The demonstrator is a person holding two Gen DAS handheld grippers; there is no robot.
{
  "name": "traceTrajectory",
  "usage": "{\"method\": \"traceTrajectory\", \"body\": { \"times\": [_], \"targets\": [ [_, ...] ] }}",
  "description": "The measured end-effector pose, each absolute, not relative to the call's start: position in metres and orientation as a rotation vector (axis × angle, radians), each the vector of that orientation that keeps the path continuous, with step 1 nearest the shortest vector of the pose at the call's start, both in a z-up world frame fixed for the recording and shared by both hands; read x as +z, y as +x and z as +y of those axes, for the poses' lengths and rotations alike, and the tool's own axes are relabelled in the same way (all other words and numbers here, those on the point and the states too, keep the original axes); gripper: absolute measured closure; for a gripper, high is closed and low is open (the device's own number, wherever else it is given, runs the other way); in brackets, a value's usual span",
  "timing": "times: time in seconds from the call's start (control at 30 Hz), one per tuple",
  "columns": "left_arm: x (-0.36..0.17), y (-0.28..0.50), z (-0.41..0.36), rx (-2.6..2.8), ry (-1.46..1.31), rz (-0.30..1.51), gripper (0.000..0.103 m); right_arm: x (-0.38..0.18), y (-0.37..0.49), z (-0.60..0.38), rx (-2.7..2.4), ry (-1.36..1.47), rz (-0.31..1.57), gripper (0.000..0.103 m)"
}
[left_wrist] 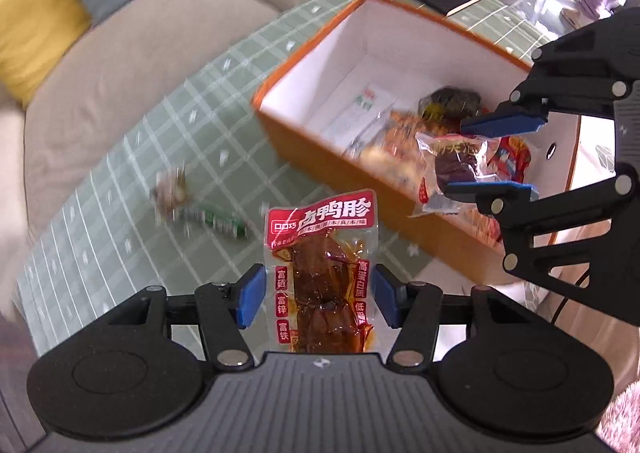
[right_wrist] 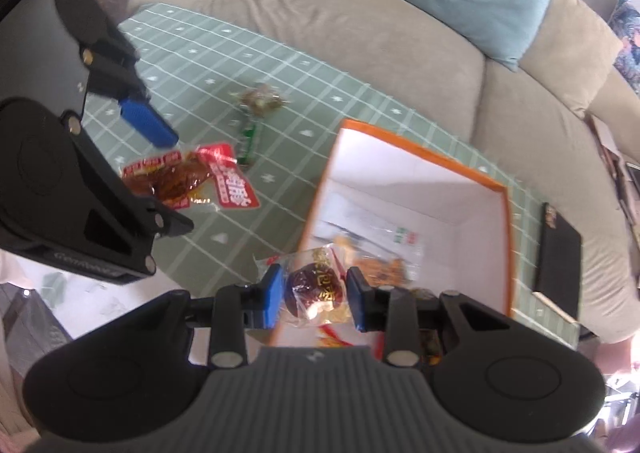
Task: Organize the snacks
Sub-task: 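Carry both packs into the orange box and open both tools to release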
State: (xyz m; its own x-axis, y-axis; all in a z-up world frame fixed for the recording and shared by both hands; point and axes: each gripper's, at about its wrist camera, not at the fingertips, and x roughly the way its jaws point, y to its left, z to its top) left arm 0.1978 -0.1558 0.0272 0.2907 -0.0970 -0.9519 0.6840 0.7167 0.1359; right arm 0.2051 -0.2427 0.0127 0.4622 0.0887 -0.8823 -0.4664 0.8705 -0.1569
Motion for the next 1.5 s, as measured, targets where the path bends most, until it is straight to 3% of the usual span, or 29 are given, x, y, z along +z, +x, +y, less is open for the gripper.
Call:
{"method": "traceTrajectory", "body": {
  "times": [0.27,0.67,1.17,1.5],
  "targets": [
    [0.039,0.229,-0.224,-0.609,0.654,1.104,0.038,0.012,0.225,-0.293,0.259,-0.423,1.069,0.071],
    [-0.002,0.261,-0.292,-0.653,0.709,1.119,0.038,-0.028,0.253,-0.345,0.181,-0.391,1.166,0.071],
    [-0.066,0.301,-0.292,-0.646,0.697,1.210,0.038,-0.081,0.285,-0.357,0.187,-0.421,1.203,0.071],
    [-0.087,0.308,-0.300,-0.636,0.735,1.162,0.038,-0.096,0.302,-0.349,0.222,-0.429,1.181,0.071]
  ]
}}
